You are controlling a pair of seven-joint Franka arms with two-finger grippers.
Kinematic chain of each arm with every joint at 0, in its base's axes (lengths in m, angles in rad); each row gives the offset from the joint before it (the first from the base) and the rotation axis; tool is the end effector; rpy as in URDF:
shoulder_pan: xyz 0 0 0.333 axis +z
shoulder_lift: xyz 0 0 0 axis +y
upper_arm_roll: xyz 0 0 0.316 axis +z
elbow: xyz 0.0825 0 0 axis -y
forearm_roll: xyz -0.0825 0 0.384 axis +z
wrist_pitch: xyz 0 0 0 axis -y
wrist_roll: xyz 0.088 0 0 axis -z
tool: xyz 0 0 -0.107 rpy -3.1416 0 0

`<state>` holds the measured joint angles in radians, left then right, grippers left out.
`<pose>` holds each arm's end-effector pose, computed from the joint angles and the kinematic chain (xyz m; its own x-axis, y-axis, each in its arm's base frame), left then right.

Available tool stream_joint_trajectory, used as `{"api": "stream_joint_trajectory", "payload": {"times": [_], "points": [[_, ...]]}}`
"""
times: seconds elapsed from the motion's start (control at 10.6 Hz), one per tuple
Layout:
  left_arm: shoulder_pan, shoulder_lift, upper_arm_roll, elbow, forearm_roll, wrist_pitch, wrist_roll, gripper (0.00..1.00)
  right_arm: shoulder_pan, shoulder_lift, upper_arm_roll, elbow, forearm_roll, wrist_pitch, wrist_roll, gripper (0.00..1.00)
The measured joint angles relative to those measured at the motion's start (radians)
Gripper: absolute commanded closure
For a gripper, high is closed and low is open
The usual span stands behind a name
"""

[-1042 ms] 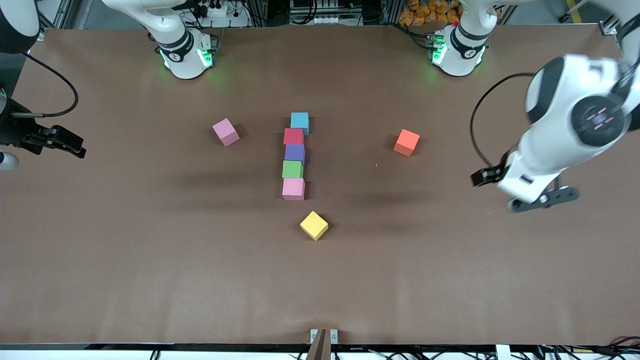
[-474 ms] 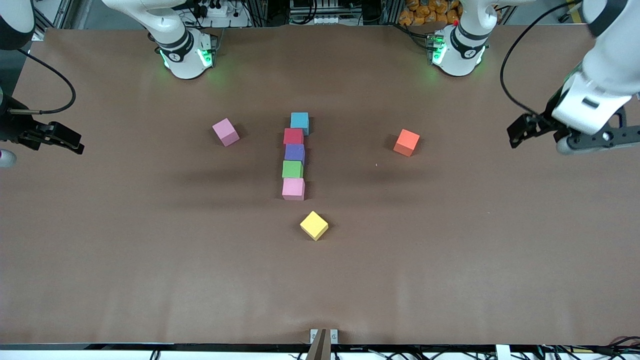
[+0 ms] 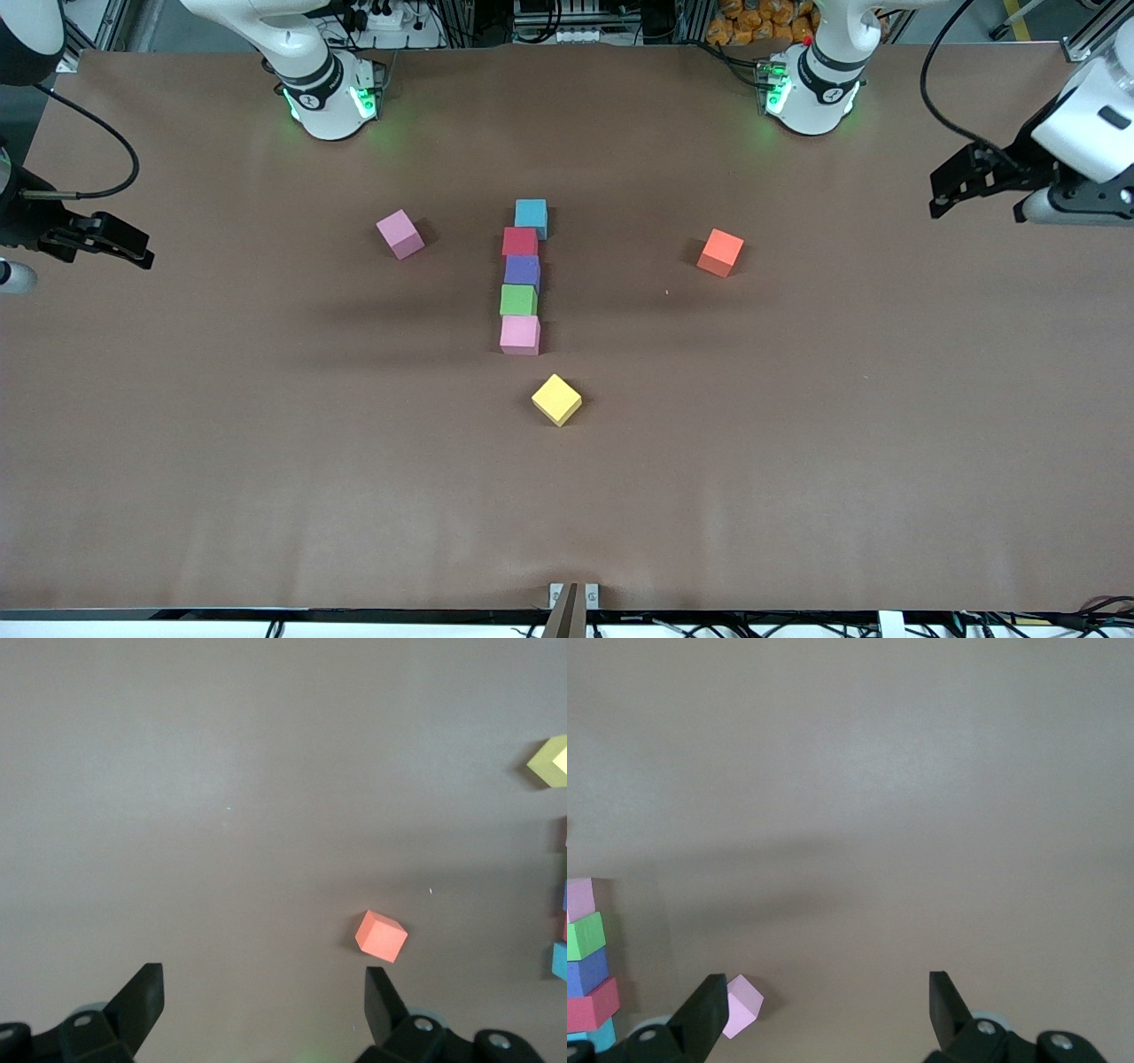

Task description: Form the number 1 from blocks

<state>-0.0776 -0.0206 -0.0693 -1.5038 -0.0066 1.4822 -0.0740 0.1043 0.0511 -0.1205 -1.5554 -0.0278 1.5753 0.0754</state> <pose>0.5332 -0.0801 0.6593 0.9973 -0.0734 -0.0014 -0.0734 -0.9973 0.0051 0.5697 -0.0104 0.6037 0.9954 -0.0913 -0.0282 -0.0903 -0.9953 0.0361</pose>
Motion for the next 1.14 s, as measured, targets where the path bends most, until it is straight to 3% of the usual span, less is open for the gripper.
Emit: {"api": "stream_joint_trajectory", "payload": {"times": [0.76, 1.14], "points": [[-0.007, 0.024, -0.01, 0.026, 0.0, -0.021, 0.001, 0.0, -0.001, 0.0, 0.003, 0.0, 0.001, -0.001, 0.0, 0.0], [-0.01, 0.024, -0.019, 0.028, 0.0, -0.021, 0.003, 0.0, -0.105, 0.0, 0.124, 0.0, 0.001, -0.001, 0.0, 0.0]]}}
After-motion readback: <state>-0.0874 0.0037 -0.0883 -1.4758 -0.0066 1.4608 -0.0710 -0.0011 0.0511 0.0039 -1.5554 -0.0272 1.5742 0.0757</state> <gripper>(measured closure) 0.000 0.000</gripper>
